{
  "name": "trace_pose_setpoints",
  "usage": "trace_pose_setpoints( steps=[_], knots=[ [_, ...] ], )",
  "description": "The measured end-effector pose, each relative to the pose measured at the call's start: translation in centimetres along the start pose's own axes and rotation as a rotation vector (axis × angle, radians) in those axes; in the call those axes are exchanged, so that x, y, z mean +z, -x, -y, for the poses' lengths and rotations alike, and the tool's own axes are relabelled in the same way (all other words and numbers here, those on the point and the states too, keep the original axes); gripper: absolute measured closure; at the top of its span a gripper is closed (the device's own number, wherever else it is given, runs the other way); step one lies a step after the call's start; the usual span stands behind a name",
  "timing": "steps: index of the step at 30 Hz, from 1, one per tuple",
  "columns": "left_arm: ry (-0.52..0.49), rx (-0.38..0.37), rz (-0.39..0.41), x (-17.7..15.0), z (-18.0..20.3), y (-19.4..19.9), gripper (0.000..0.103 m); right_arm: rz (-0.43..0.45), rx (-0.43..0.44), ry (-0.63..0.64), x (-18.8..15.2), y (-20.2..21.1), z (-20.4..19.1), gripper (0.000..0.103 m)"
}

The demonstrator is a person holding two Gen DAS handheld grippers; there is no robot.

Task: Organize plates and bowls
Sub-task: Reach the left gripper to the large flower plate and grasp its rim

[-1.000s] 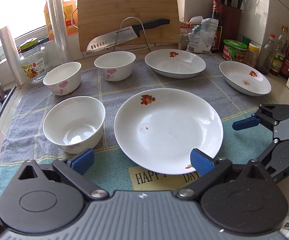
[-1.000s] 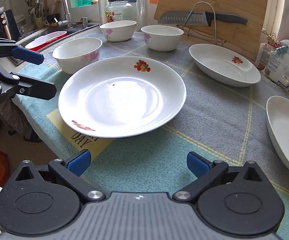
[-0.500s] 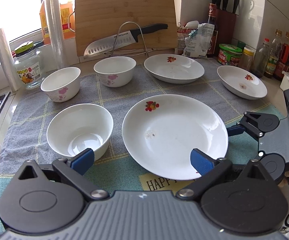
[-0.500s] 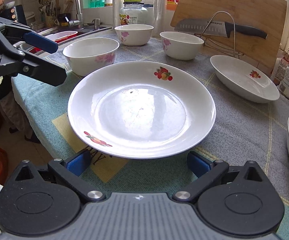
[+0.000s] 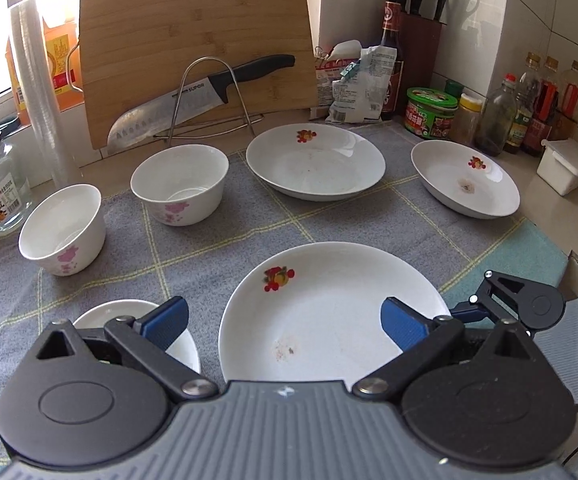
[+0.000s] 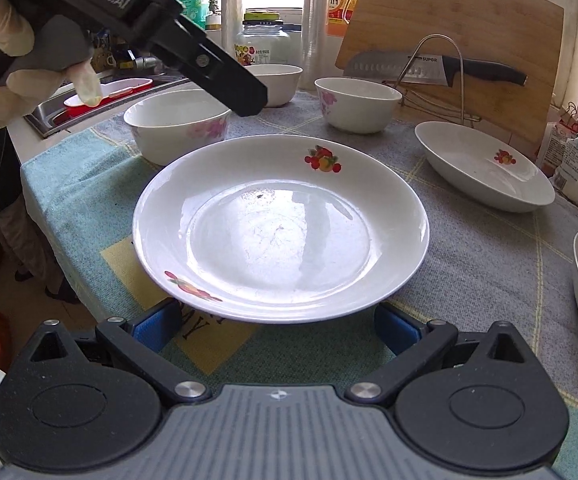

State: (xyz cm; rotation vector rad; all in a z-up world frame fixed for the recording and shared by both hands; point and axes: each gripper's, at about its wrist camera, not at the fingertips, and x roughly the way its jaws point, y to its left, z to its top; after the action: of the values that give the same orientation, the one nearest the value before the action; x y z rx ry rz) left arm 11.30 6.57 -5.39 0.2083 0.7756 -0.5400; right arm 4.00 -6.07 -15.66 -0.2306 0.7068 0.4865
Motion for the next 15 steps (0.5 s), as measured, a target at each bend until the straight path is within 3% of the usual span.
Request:
trace_pose_setpoints(
  steps=[6, 8, 10, 15],
  knots=[
    [-0.028, -0.015, -0.067, 1.4, -0.4, -3.8, 0.003, 0.027, -0.001, -0.001, -0.4, 0.1, 0.0, 0.0],
    [-0.023, -0.022, -0.091, 1.6, -0.7, -4.9, 0.007, 0.026, 0.0, 0.0, -0.3, 0.0, -0.1, 0.0],
    [-0.018, -0.031, -0.118, 1.8, -1.0, -5.9, 0.018, 0.025, 0.001, 0.001, -0.3, 0.0, 0.0, 0.0],
    [-0.007, -0.064, -0.186, 2.4, -1.7, -7.7, 0.027, 0.022, 0.005, 0.006, -0.2, 0.0, 0.0, 0.0]
  ],
)
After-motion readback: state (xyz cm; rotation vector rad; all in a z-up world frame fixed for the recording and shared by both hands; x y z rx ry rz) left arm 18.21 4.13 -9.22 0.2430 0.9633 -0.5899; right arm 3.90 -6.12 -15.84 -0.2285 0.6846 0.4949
